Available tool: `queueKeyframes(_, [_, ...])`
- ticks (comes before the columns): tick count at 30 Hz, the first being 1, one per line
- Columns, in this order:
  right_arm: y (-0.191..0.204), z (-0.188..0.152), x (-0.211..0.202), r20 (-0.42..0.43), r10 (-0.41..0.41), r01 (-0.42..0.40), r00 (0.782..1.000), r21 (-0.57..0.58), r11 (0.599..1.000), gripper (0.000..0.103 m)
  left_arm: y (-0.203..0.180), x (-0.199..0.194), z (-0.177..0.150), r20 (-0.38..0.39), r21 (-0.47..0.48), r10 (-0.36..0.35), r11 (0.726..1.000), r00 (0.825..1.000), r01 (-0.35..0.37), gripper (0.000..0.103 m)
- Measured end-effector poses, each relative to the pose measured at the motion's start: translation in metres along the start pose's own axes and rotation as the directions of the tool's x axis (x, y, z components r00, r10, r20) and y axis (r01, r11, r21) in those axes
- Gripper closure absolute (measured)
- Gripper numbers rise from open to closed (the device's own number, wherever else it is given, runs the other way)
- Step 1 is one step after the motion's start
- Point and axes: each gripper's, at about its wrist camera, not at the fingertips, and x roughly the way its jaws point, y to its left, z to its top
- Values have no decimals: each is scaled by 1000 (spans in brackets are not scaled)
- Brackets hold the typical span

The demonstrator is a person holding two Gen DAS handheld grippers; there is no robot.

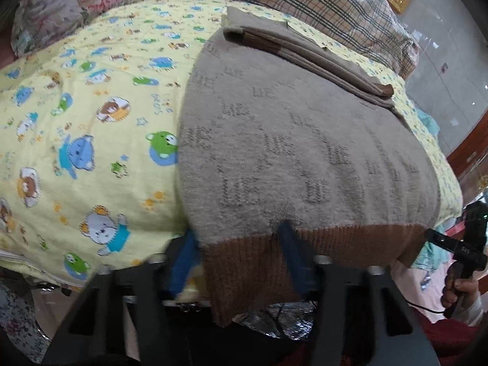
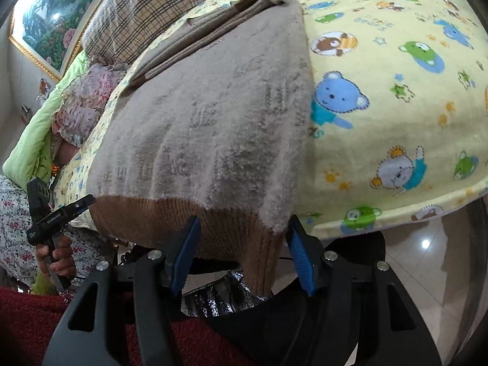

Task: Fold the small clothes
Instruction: 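Lift the hem with both tools and fold it up onto the collar, release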

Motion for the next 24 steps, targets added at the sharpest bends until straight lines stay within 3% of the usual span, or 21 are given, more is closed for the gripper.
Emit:
queueKeyframes(1, [1, 0, 1, -1, -1, 1, 1000, -10, 1000, 48, 3, -1, 0, 0, -6, -6, 1000, 1000, 6, 80])
queueKeyframes(3, [5, 0, 2, -8, -14, 13, 1000, -46, 999, 63, 9, -4, 1, -6, -29, -56, 998, 998, 56, 94])
queueKeyframes(6, [2, 2, -2, -5, 17, -18, 1000, -59, 998, 91, 4, -10, 0, 8, 7, -60, 998, 998, 60, 96])
queueKeyframes(8, [0, 4, -9, 13, 62, -61, 998, -55, 997, 92, 1, -10, -1, 1, 28, -54, 998, 999, 54, 95])
queueKeyframes(12, [-1, 5, -12, 20, 97, -95, 995, -60, 994, 92, 10, 1, -3, -66, -22, -93, 996, 993, 92, 90])
queueKeyframes(17, [-7, 7, 7, -13, 103, -103, 995, -7, 995, 90, 3, 4, -3, -67, 28, -72, 997, 995, 74, 90])
queueKeyframes(24, [-1, 2, 13, -50, 116, -119, 992, -62, 991, 91, 3, -2, -1, -36, 43, -94, 995, 995, 95, 97])
